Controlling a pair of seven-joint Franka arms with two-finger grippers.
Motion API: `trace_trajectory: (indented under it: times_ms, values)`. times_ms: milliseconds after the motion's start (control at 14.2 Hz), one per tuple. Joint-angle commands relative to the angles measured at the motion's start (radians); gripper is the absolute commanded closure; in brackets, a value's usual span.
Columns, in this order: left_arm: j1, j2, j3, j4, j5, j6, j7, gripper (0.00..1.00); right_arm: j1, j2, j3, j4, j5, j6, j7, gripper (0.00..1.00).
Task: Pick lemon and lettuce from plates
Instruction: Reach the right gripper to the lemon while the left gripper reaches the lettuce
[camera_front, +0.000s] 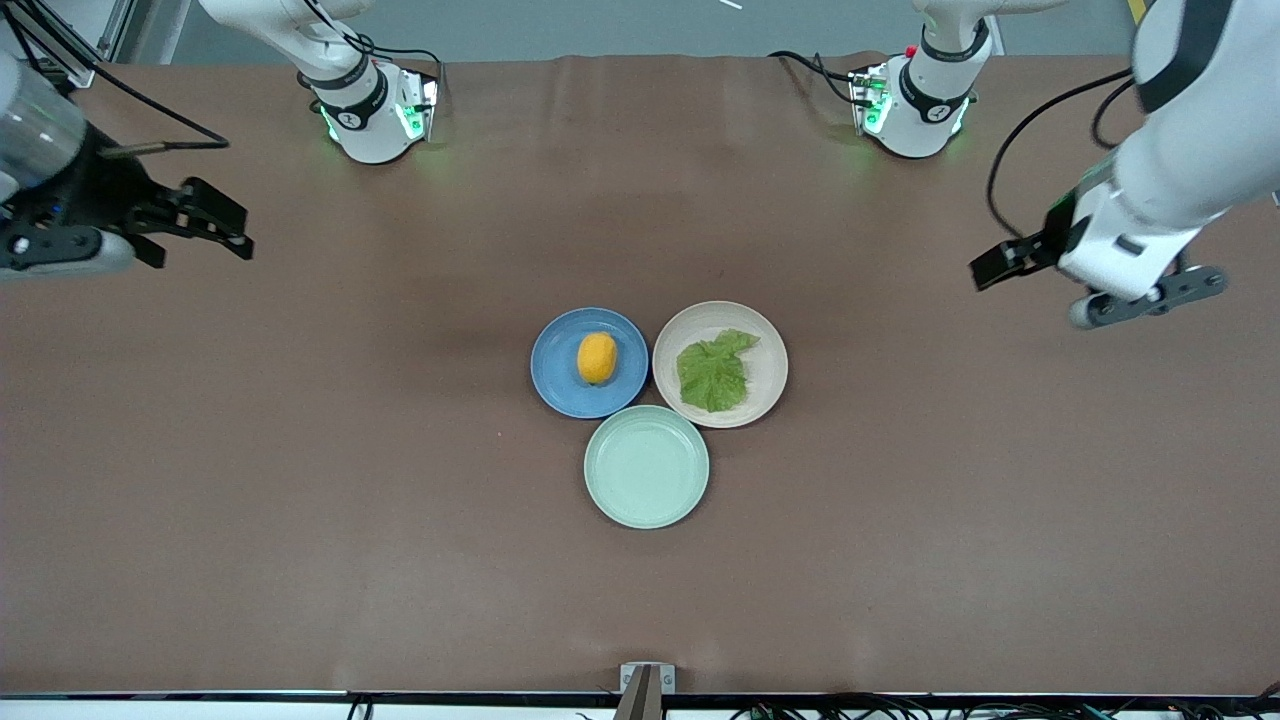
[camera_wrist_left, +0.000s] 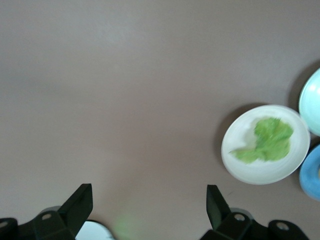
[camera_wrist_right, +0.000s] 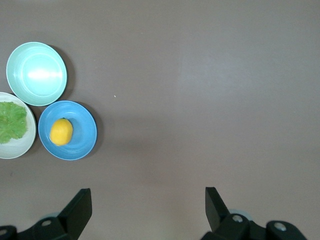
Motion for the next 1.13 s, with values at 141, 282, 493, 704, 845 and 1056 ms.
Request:
trace_trajectory:
  times_ms: [141, 282, 493, 704, 845, 1056]
  values:
    - [-0.003, 0.079, -0.126, -0.154, -0.019, 0.276, -0.404, 0.0, 0.178, 0.06, -0.005, 0.004, -0.011, -0.034, 0.059, 0.0]
    - [-0.023, 0.155, -0.168, -0.168, -0.006, 0.381, -0.555, 0.0, 0.27, 0.109, -0.004, -0.008, 0.013, -0.007, 0.141, 0.0]
    - [-0.091, 0.252, -0.166, -0.168, 0.017, 0.499, -0.754, 0.0, 0.402, 0.141, -0.004, -0.169, 0.018, 0.218, 0.358, 0.0]
    - [-0.158, 0.35, -0.166, -0.16, 0.096, 0.588, -0.998, 0.0, 0.481, 0.23, -0.004, -0.284, 0.018, 0.47, 0.452, 0.0]
    - [-0.174, 0.412, -0.168, -0.157, 0.114, 0.654, -1.112, 0.01, 0.492, 0.313, -0.002, -0.283, 0.019, 0.545, 0.464, 0.0]
    - [-0.213, 0.473, -0.163, -0.154, 0.114, 0.702, -1.204, 0.03, 0.49, 0.4, -0.002, -0.283, 0.085, 0.639, 0.466, 0.0]
